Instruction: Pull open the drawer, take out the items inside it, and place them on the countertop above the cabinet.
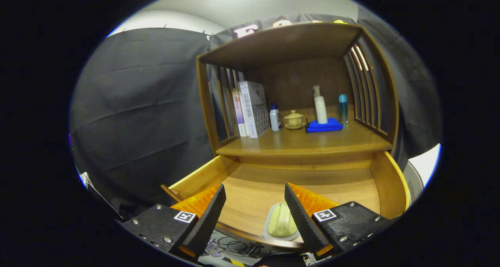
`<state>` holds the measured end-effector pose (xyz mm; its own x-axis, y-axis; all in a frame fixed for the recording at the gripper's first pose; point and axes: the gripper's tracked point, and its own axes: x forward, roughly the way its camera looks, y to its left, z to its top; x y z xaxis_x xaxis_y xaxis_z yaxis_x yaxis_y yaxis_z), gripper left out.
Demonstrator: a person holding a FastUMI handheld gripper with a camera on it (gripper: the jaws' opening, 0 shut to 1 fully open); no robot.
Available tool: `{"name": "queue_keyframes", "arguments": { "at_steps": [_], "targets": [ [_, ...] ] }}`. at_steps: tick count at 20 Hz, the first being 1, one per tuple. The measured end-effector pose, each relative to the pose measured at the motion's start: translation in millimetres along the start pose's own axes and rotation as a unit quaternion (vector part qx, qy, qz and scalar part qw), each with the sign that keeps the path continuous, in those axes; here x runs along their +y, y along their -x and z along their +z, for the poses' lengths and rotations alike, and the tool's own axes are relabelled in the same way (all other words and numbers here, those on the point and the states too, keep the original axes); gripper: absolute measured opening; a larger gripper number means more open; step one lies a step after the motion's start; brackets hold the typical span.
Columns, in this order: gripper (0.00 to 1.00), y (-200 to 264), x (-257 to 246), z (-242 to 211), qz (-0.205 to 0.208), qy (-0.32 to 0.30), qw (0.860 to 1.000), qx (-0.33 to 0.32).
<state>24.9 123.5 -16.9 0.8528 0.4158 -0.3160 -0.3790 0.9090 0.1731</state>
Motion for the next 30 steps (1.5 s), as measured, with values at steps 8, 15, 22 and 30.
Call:
{"name": "queue_keyframes", "arguments": {
  "at_steps": [8, 15, 22, 30],
  "targets": [
    [0.96, -46, -57, -46, -0.044, -0.025, 0.986, 0.159],
    [0.75, -50, -58, -73, -0.049, -0.011, 0.970, 0.236],
    [0.42, -51, -57, -86, -0.039, -0.013, 0.964, 0.262],
    [0.21, -53, -57, -59, -0.039, 0.060, 0.982, 0.175]
  ]
}}
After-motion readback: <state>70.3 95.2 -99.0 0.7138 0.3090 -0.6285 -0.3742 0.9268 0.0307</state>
